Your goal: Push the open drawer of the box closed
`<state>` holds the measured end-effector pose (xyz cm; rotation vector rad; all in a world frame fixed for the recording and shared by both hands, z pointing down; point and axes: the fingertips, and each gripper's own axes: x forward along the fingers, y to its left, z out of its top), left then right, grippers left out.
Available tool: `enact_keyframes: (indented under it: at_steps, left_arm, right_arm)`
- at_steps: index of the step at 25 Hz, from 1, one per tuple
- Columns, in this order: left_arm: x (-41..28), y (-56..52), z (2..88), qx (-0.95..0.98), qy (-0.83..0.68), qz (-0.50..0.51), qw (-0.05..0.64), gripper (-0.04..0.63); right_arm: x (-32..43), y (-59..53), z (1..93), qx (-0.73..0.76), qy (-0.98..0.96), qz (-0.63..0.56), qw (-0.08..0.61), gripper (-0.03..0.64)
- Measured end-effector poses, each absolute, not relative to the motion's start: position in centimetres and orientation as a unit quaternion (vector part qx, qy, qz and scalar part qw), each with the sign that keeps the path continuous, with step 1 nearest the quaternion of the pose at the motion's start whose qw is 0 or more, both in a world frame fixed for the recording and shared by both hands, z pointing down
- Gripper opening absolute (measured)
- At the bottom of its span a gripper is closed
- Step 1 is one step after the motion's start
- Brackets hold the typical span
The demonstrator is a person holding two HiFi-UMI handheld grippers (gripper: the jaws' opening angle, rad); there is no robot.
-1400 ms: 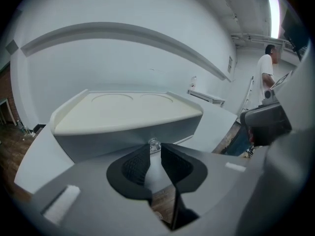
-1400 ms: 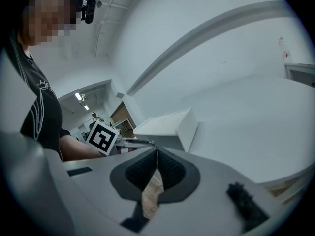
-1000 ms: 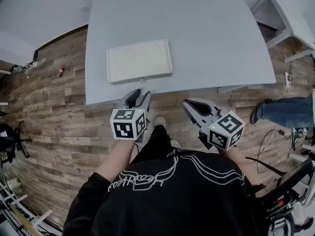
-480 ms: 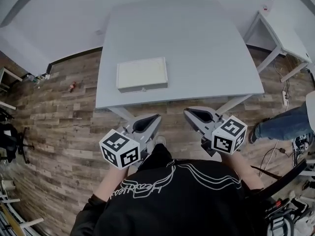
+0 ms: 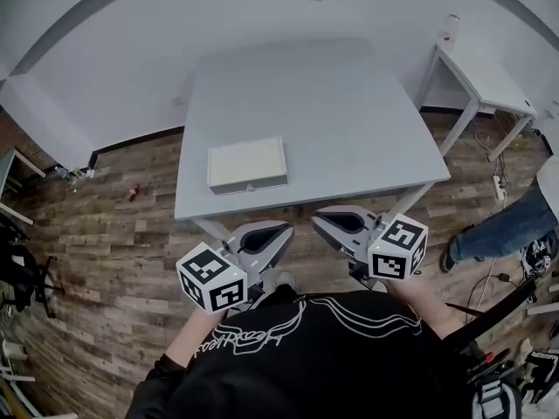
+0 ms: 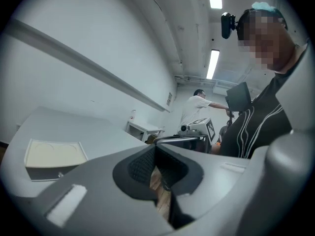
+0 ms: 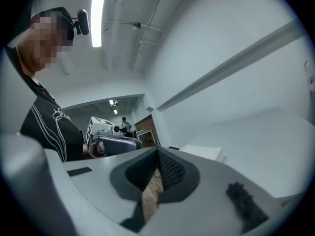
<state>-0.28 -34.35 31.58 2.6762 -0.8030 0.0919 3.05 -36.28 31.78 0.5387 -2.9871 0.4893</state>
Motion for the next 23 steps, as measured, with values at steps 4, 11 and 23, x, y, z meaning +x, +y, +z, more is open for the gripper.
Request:
enact_keyframes:
  at_steps: [4, 11, 23]
  left_arm:
    - [-0.4, -34.4, 31.3, 0.94, -0.288, 0.022, 0.179, 0.008]
    - [-0.9, -35.2, 31.5, 0.938, -0.294, 0.021, 0.184, 0.008]
    - [0.0, -34.9, 31.9, 0.938, -0.293, 0.027, 0.185, 0.008]
  right_arm:
    - [2.9, -35.5, 31.6, 0.172, -0.972, 0.155, 0.036, 0.009]
    - [2.9, -35.4, 31.7, 0.177, -0.97, 0.16, 0.039, 0.008]
    - [3.8, -35.0, 31.1, 0.18, -0.971, 0.155, 0.035, 0.009]
